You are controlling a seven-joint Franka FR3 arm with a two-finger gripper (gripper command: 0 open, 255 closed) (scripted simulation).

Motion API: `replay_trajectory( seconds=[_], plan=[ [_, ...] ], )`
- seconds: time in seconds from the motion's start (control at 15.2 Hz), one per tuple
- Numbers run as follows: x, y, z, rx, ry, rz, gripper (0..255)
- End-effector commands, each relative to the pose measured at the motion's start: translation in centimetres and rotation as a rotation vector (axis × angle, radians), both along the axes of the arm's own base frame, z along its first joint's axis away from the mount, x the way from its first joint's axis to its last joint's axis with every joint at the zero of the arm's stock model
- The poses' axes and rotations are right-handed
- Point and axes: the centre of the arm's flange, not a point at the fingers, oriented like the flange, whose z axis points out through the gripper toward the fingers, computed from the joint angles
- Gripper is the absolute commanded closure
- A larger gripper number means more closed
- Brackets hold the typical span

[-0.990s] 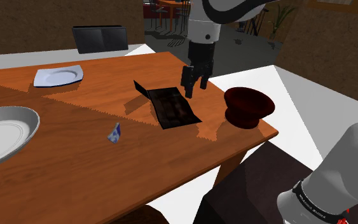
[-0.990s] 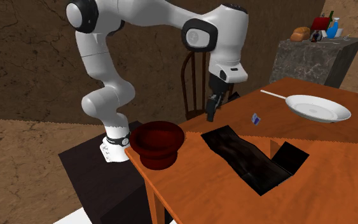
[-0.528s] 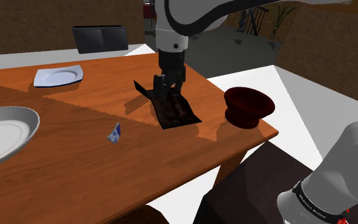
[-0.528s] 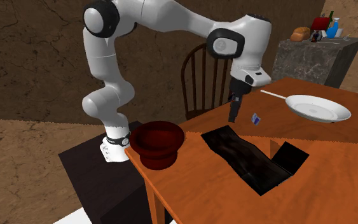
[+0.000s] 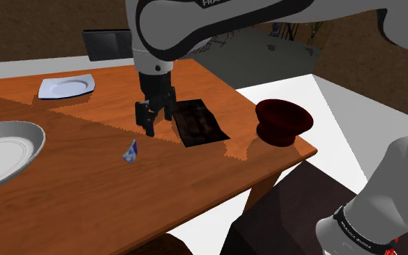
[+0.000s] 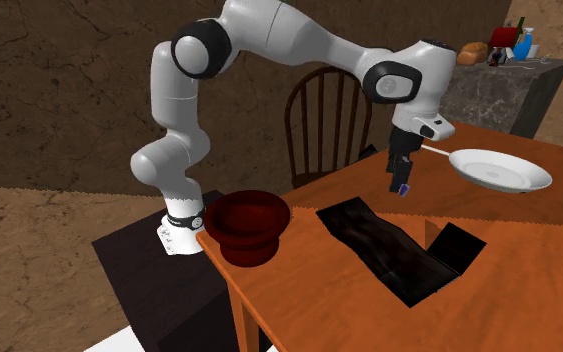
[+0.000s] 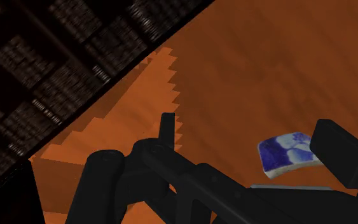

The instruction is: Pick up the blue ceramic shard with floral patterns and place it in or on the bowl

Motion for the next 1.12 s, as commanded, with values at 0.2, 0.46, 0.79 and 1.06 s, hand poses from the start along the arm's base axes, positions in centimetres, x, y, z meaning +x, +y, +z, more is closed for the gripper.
replay_trajectory(
  seconds=[0.2, 0.46, 0.79, 1.06],
  plan=[
    [1.1, 6.3, -2.0, 0.010, -0.005, 0.091, 0],
    [1.3, 8.2, -3.5, 0.013, -0.006, 0.118, 0],
    [1.0, 8.4, -6.2, 0.013, -0.006, 0.118, 0],
    [1.0, 8.4, -6.5, 0.013, -0.006, 0.118, 0]
  ],
)
